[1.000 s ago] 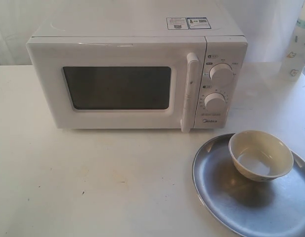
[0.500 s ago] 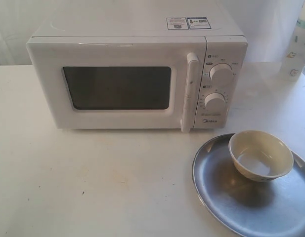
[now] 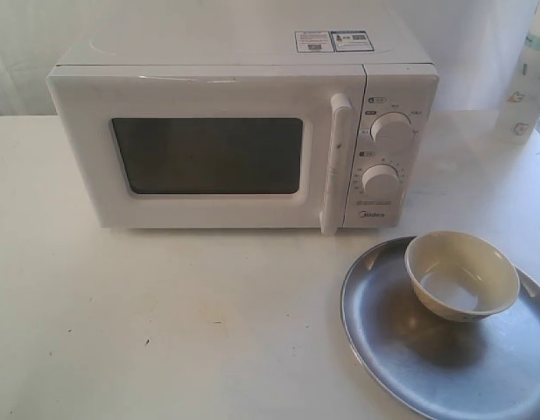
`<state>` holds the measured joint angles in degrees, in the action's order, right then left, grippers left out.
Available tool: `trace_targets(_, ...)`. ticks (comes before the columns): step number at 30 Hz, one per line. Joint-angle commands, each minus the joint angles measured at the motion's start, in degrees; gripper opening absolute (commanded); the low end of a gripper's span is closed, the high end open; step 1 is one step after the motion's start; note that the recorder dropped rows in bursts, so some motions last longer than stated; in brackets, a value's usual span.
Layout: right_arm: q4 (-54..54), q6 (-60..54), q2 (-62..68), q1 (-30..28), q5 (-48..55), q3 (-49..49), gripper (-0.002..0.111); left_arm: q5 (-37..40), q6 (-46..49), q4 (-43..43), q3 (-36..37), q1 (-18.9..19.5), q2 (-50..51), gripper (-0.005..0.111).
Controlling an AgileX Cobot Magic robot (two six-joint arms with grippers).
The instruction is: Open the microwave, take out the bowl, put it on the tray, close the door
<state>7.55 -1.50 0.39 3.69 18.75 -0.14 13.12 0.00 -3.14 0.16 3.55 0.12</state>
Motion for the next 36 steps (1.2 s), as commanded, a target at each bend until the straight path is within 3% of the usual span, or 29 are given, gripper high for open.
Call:
trace_targets(1,-0.2,0.2,-0.4,-0.2,-0.8,0.1,0.000,0.2,0.0,-0.7,-0.2,-0.3,-0.1,0.000)
trace_targets(36,-0.2,1.1,-0.4,-0.2,-0.8,0.1,0.000,0.2,0.0,-0.7,-0.2,-0.3,-0.1,0.000)
